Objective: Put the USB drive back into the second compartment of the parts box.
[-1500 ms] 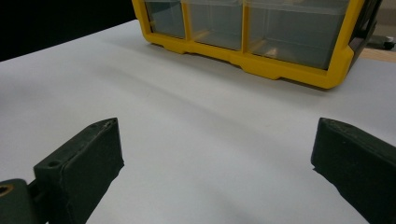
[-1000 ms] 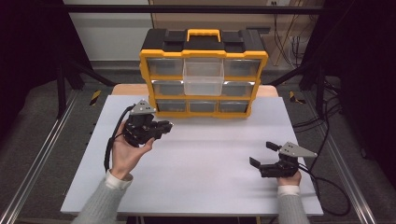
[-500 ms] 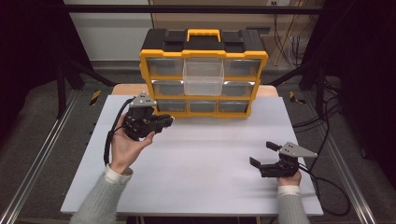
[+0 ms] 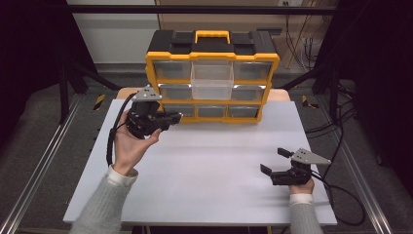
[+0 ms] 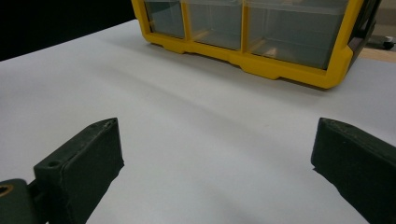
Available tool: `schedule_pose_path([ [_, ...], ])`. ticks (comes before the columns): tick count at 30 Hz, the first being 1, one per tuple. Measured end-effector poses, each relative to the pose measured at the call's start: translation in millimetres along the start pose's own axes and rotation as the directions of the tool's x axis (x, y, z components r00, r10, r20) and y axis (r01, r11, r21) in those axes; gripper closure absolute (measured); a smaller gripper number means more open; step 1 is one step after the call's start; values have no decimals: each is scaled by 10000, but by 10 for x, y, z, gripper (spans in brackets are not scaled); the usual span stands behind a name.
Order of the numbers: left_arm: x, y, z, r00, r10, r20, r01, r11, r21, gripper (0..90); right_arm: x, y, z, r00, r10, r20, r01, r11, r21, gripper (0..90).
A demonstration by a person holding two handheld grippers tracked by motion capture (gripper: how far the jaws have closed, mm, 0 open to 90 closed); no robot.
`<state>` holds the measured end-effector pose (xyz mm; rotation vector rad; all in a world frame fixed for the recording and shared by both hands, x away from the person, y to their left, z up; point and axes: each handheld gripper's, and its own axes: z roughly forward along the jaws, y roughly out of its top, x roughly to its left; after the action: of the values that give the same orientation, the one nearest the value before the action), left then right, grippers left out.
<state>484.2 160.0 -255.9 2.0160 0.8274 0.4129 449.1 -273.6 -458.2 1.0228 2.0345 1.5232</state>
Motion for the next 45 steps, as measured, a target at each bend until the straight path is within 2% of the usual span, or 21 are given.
schedule_pose_path([
  [20, -22, 310, -84, 9998, 167, -134, -170, 9996, -222, 793, 0, 0, 0, 10000, -4, -3, 4, 10000, 4, 25],
  [33, -40, 468, -74, 9996, 248, -162, -254, 9992, -323, 793, 0, 1, -3, 10000, 4, -7, -4, 10000, -5, 24],
  [45, -25, 606, -14, 9998, 115, -134, -120, 9992, -378, 793, -1, 0, -1, 10000, -17, 7, 17, 10000, 16, 25],
])
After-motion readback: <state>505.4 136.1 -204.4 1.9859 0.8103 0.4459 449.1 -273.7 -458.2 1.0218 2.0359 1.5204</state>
